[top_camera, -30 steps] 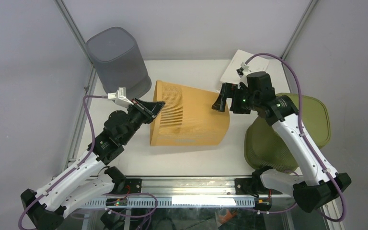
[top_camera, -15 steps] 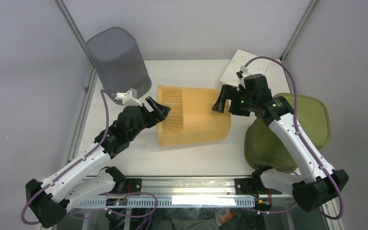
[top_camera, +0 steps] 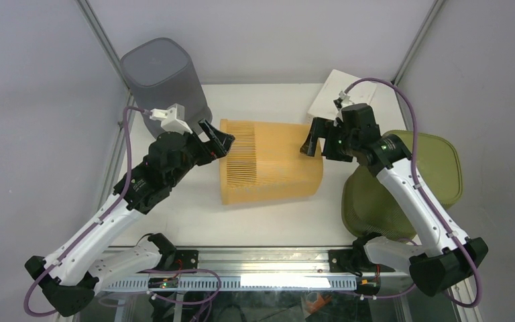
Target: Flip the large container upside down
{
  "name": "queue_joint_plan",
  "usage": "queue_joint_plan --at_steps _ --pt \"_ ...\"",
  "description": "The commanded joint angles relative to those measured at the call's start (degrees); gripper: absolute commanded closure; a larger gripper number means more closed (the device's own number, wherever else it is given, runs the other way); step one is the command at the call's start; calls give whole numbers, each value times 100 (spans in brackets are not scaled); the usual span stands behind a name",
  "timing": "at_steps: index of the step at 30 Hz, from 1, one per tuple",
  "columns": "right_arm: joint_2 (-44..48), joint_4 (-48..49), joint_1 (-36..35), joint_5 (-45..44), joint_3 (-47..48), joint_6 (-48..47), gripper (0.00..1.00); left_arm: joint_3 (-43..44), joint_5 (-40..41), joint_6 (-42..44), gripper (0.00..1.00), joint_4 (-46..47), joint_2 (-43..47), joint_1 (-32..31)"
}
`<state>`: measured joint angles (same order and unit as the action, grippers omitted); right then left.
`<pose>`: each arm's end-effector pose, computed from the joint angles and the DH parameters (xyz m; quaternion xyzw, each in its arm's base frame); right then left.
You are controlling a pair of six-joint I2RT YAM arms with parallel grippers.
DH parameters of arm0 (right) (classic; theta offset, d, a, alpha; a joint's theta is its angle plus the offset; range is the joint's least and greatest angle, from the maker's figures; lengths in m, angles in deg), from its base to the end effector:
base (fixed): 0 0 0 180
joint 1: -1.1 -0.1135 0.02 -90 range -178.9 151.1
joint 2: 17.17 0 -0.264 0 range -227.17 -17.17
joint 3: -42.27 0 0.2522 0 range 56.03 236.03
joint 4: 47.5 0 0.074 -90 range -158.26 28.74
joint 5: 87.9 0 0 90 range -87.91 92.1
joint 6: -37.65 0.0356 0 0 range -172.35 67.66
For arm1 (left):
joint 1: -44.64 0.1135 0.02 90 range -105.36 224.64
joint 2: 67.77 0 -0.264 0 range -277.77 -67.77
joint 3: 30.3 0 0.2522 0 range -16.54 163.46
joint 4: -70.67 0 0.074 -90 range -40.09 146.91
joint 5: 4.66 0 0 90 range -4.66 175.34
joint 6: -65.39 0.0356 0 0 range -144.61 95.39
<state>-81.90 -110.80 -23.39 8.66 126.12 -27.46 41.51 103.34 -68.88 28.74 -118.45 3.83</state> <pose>0.2022 0.0966 0.3586 -0.0191 0.9197 0.2102 0.3311 0.1501 -0.1151 0.3703 -0.1133 0.8099 -0.2843 0.5003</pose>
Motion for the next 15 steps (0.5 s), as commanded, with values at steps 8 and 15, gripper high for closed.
queue_joint_plan --at_steps 8,15 --pt "-185 403 -6 -193 78 -84 1 412 -944 412 13 238 -265 23" --pt "-230 1004 -8 615 -63 -67 0 311 -861 434 12 141 -693 22"
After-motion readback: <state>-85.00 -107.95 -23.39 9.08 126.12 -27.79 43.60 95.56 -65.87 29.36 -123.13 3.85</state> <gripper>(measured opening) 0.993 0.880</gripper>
